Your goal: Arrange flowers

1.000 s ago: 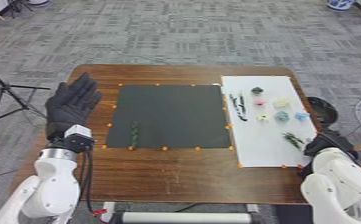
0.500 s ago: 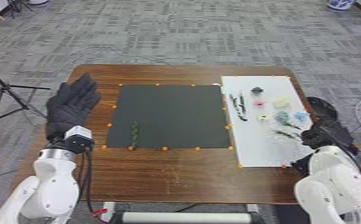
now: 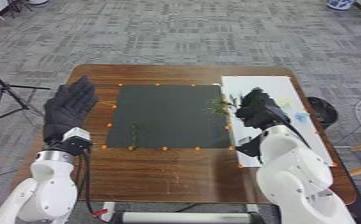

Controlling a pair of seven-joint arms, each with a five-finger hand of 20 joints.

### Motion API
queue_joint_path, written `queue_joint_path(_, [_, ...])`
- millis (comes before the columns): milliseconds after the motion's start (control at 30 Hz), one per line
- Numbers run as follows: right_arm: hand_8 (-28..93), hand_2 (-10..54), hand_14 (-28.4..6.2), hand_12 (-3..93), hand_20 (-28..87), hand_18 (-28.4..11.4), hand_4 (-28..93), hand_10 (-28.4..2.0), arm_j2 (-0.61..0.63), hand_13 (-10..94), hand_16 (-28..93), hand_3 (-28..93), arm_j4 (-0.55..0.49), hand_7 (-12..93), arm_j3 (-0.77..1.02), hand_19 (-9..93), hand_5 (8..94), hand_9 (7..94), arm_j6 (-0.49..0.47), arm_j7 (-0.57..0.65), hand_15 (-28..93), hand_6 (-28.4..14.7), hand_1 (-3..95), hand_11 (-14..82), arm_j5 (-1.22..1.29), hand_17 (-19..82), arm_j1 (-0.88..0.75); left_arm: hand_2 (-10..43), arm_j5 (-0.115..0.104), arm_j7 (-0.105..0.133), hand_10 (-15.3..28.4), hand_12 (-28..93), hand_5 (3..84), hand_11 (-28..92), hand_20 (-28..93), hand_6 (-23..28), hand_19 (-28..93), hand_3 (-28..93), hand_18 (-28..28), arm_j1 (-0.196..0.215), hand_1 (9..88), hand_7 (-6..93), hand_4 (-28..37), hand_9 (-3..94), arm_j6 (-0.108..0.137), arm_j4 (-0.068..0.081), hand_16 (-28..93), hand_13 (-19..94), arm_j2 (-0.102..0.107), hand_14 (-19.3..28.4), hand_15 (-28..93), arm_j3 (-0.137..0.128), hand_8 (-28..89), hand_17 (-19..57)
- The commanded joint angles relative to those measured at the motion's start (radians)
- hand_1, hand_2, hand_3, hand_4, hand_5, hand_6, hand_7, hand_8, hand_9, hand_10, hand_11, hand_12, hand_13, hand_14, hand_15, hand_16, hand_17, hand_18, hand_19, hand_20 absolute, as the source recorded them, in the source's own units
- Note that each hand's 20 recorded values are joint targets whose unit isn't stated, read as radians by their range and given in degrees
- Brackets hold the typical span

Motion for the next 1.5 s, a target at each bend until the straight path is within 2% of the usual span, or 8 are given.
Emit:
queue_joint_path(33, [15,-6.4,-8.4,45.7,43,-22.4,-11,-11.7,-0.156,78,43,72,0.13,55,-0.192,93,63.6,80.1,-0.055,-0.037,71,-3.9,48.7,42.4,0.006,53,0.087,12.8,0.016,-0.004,13.2,7,45.7,17,8,8.1,34,73,13.3,-0.005,24.6,11.3,-28.3,35.2,0.018,0.002,-4,26,0.007,11.6,17,0.015,-9,-5.4])
queue_joint_path(500, [13,-7.5,-8.2,46.1,43,-22.4,-12,-11.8,-0.32,79,42,72,0.352,55,-0.243,93,64.3,80.5,0.007,-0.039,70,-3.4,49.9,42.8,-0.15,54,0.085,12.4,0.023,-0.02,13.2,7,45.5,17,8,8.0,33,73,13.3,-0.092,24.7,11.2,-28.3,35.1,0.006,0.041,-4,26,0.016,11.5,16,0.093,-9,-5.3])
queue_joint_path(867, [13,-9.5,-8.9,35.7,42,-22.8,-14,-14.4,-0.322,78,42,67,0.341,38,-0.244,93,67.3,78.2,0.056,-0.073,69,-5.5,39.6,48.0,-0.148,53,0.081,12.4,-0.015,-0.009,13.3,7,46.2,18,8,8.2,33,73,13.4,-0.092,24.9,11.6,-28.3,35.7,0.03,0.043,-4,27,0.013,11.8,17,0.092,-9,-5.3])
queue_joint_path(1133, [-9,-9.4,-8.4,35.2,42,-22.6,-15,-14.8,-0.281,78,41,69,0.298,31,-0.246,93,67.2,77.8,0.094,-0.098,69,-6.6,34.8,48.0,-0.139,53,0.077,12.4,-0.02,-0.006,13.4,7,46.3,18,8,8.3,34,73,13.5,-0.086,25.1,11.7,-28.3,35.8,0.024,0.039,-4,27,0.009,12.0,17,0.089,-9,-5.4])
queue_joint_path(1233, [-9,-0.7,-10.7,36.2,44,-22.0,-15,-15.8,-0.239,74,42,71,0.257,33,-0.23,93,64.9,73.4,0.088,-0.141,71,-7.2,29.7,49.5,-0.106,51,0.063,12.4,-0.021,0.0,13.4,7,46.3,18,8,8.3,34,73,13.5,-0.079,25.0,11.8,-28.3,35.7,0.021,0.035,-4,27,0.01,12.2,18,0.077,-9,-5.4])
queue_joint_path(1300, [-13,7.0,-12.0,35.4,44,-21.5,-15,-16.6,-0.225,72,42,72,0.235,48,-0.217,93,62.8,71.4,0.048,-0.137,72,-7.7,26.9,48.6,-0.081,50,0.055,12.4,-0.022,0.001,13.4,7,46.3,18,8,8.2,34,73,13.5,-0.07,25.0,11.9,-28.3,35.7,0.02,0.031,-4,27,0.009,12.2,18,0.069,-9,-5.4])
queue_joint_path(1400, [-15,14.8,-11.8,25.2,40,-20.6,-15,-17.5,-0.211,71,40,73,0.2,63,-0.18,93,64.3,73.6,-0.087,-0.148,70,-8.2,27.1,30.4,-0.037,49,0.044,12.4,-0.025,0.001,13.3,7,46.4,18,8,8.3,34,73,13.5,-0.062,25.1,11.9,-28.3,35.7,0.017,0.028,-4,27,0.006,12.5,18,0.062,-9,-5.4])
queue_joint_path(1500, [-15,18.0,-12.2,20.3,37,-20.7,-15,-19.5,-0.201,70,38,73,0.167,59,-0.134,93,67.6,70.8,-0.243,-0.218,69,-7.7,28.2,19.4,-0.016,47,0.022,12.4,-0.021,0.0,13.4,7,46.3,18,8,8.3,34,73,13.6,-0.053,25.0,11.9,-28.3,35.7,0.014,0.024,-4,27,0.005,12.5,18,0.055,-10,-5.4])
